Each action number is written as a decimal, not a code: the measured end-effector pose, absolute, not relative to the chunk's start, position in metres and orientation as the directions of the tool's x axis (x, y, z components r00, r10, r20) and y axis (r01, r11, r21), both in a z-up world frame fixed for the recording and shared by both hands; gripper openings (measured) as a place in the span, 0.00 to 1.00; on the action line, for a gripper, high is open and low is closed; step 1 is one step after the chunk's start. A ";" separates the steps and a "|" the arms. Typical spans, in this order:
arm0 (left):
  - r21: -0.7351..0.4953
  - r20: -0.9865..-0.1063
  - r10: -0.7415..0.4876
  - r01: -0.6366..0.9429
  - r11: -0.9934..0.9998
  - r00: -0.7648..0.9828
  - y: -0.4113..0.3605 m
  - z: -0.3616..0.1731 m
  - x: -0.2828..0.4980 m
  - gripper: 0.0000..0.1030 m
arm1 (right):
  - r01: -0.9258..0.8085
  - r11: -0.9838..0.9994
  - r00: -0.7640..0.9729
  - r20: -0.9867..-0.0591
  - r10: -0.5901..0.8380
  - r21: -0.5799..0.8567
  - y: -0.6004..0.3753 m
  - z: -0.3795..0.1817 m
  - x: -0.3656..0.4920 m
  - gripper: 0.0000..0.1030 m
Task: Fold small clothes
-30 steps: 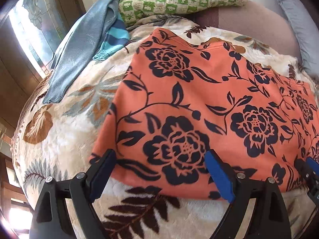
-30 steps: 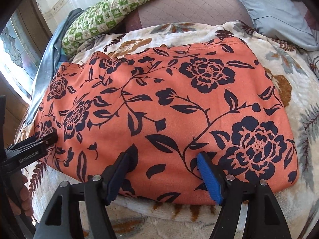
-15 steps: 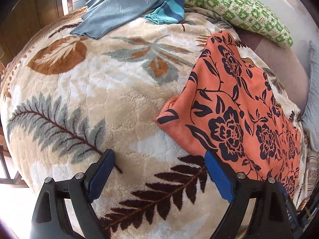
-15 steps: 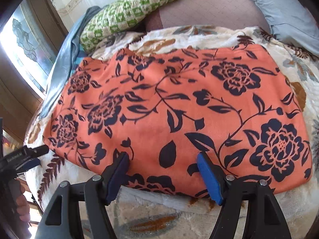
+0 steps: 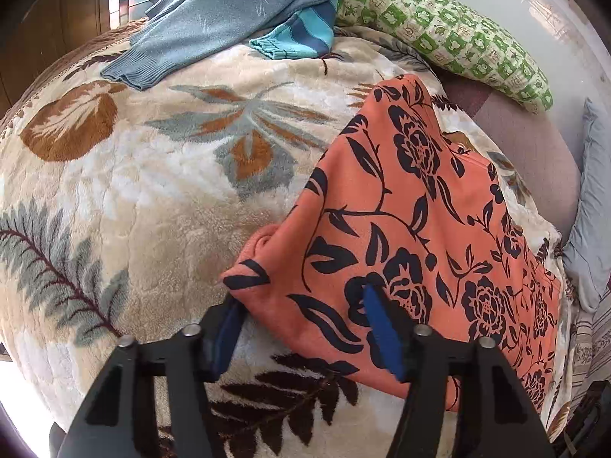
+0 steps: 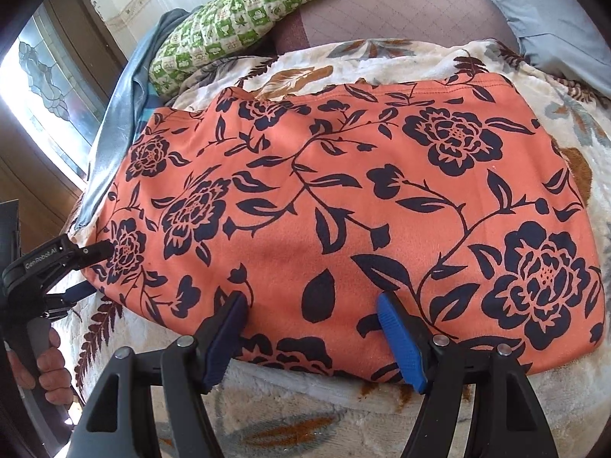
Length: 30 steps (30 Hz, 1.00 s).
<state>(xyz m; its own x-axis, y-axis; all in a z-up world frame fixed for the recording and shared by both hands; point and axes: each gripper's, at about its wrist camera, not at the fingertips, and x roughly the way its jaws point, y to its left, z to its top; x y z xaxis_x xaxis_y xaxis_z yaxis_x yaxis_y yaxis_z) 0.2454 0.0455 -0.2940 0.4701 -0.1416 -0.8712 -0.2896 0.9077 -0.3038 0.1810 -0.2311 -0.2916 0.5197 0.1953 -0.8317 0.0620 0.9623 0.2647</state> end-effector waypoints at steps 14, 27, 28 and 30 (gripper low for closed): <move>-0.473 -0.799 -0.293 -0.248 0.845 0.525 0.053 -0.299 0.244 0.50 | 0.071 0.960 0.523 -0.829 0.196 0.272 -0.232 -0.292 0.181 0.72; -0.387 -0.769 -0.255 -0.109 0.916 0.587 0.025 -0.248 0.243 0.09 | 0.211 0.860 0.613 -0.748 0.254 0.465 -0.286 -0.279 0.174 0.71; -0.383 -0.756 -0.264 -0.078 0.920 0.598 0.018 -0.237 0.243 0.09 | 0.238 0.835 0.618 -0.740 0.265 0.497 -0.295 -0.280 0.173 0.71; -0.375 -0.735 -0.289 -0.014 0.927 0.613 0.000 -0.215 0.244 0.09 | 0.283 0.782 0.625 -0.725 0.289 0.556 -0.312 -0.284 0.170 0.71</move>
